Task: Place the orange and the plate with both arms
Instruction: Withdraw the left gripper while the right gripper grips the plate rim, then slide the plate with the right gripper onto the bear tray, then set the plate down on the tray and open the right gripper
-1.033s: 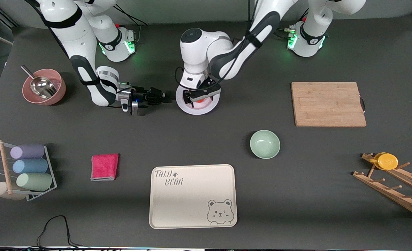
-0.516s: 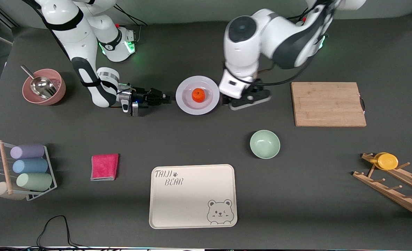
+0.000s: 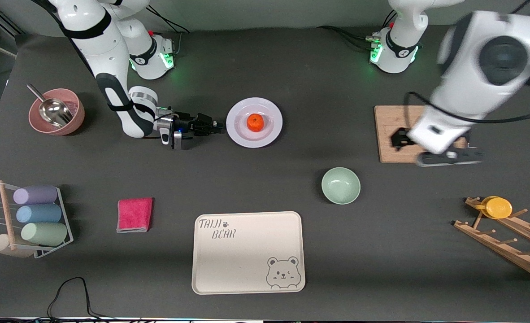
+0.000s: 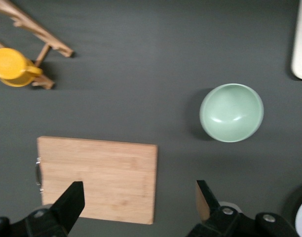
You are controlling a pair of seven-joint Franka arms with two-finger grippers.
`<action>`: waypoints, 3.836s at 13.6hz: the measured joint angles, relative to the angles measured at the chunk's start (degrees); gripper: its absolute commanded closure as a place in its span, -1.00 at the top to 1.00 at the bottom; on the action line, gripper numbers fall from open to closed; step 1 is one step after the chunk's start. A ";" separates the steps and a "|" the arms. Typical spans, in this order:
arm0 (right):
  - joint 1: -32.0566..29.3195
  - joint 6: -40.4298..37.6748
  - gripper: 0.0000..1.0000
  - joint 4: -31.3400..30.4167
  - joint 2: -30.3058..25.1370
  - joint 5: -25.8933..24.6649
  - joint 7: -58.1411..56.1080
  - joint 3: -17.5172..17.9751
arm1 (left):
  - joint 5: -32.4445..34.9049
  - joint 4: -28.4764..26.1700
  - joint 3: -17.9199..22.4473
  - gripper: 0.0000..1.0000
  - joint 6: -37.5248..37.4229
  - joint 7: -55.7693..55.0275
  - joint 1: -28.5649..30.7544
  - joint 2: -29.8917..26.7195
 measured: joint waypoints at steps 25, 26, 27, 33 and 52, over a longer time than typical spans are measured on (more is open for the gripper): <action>0.02 -1.78 -1.00 5.21 -10.12 1.48 15.51 1.27 | -7.40 -0.73 5.45 1.00 -4.66 9.56 8.75 -6.94; -0.59 -1.65 -1.00 6.32 -9.83 0.59 15.86 1.23 | -6.91 -0.72 5.32 1.00 -4.66 9.58 8.70 -6.94; -1.50 -1.50 -1.00 8.10 -9.05 -0.95 16.64 1.16 | -6.51 -0.71 5.11 1.00 -4.66 9.58 8.64 -6.94; -6.38 -1.00 -1.00 33.61 4.62 -7.60 26.97 -1.06 | -4.29 -0.65 3.31 1.00 -4.54 9.58 7.89 -7.41; -6.22 3.70 -1.00 80.71 38.89 -8.38 45.34 -7.04 | -4.13 -0.68 3.92 1.00 -3.40 9.58 7.89 -7.50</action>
